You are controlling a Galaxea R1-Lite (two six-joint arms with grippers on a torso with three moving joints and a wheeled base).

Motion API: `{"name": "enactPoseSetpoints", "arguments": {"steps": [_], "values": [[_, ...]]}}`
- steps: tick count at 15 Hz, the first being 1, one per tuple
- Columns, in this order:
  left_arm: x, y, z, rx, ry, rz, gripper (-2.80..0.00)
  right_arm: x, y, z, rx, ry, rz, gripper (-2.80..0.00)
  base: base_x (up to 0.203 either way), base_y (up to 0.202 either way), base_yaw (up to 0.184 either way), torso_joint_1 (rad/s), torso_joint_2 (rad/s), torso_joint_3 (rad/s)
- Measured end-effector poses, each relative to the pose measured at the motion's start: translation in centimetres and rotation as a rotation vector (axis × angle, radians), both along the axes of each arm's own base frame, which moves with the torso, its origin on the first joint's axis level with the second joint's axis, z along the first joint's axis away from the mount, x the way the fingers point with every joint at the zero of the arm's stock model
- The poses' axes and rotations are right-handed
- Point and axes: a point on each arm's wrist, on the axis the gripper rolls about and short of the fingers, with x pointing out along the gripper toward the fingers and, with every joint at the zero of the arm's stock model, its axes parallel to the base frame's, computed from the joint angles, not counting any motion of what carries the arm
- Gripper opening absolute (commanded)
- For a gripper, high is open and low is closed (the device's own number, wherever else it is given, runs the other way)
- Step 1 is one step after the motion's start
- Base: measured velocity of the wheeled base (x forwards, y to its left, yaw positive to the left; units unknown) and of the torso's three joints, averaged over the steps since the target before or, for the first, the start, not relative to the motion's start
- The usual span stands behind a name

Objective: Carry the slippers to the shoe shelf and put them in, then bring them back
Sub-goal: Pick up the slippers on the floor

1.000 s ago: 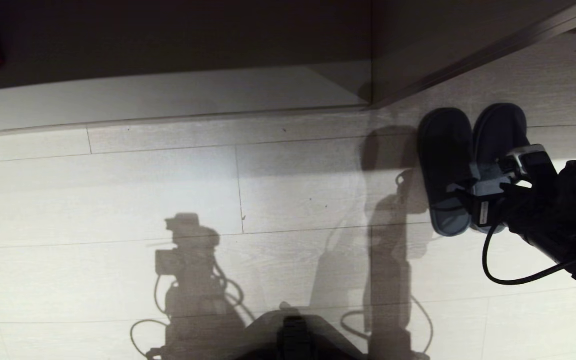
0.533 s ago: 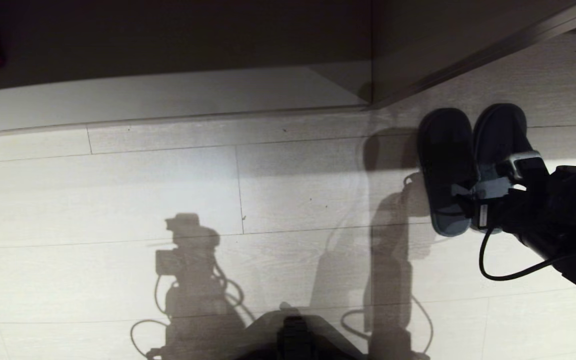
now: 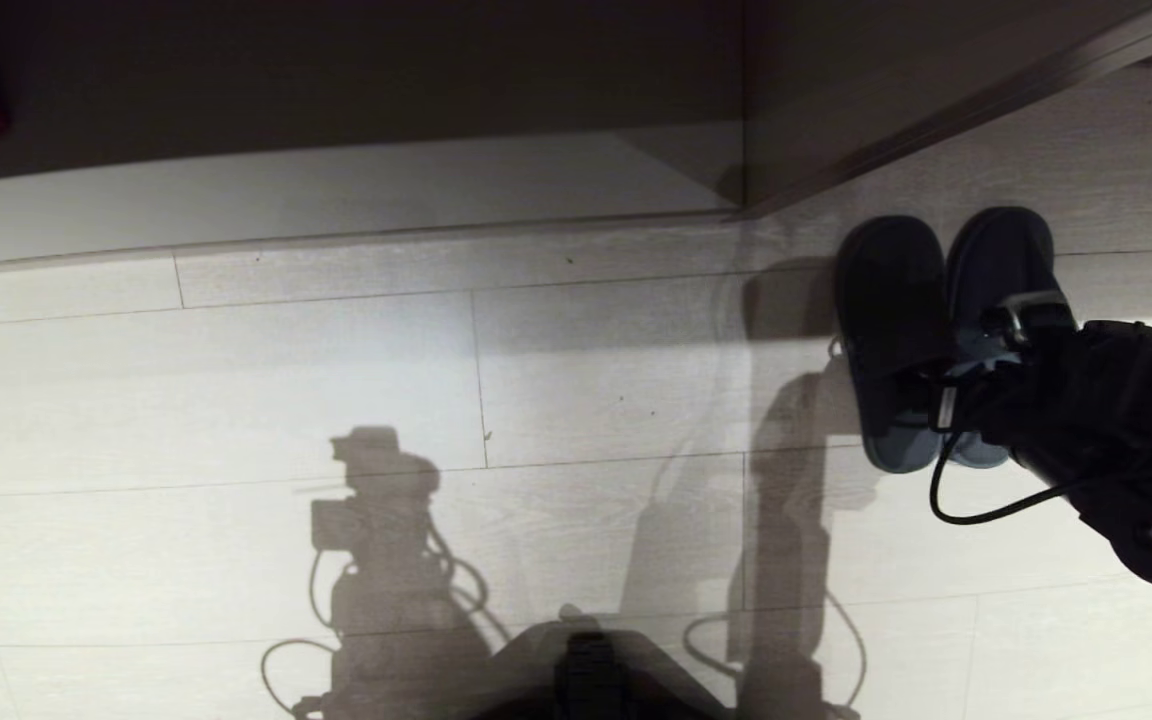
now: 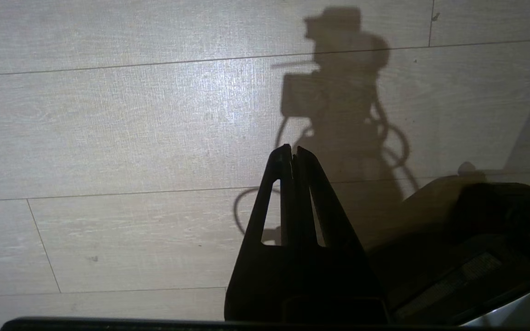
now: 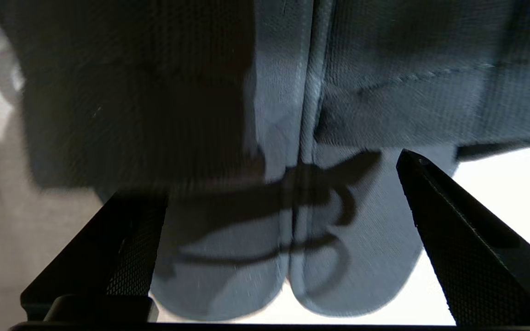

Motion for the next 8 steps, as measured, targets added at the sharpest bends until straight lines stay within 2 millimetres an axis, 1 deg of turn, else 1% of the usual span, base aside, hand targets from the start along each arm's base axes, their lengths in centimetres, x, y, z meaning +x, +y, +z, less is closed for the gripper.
{"name": "enactPoseSetpoints", "arguments": {"steps": [3, 8], "values": [[0.0, 0.0, 0.0, 0.002, 0.0, 0.0, -2.8, 0.9, 0.0, 0.2, 0.022, -0.024, 0.007, 0.0, 0.0, 0.0, 0.0, 0.0, 0.0, 0.0], [0.0, 0.0, 0.0, 0.004, 0.0, 0.001, -2.8, 1.2, 0.0, 1.9, 0.011, -0.131, 0.046, 0.0, 0.0, 0.0, 0.0, 0.0, 0.0, 0.0]]}}
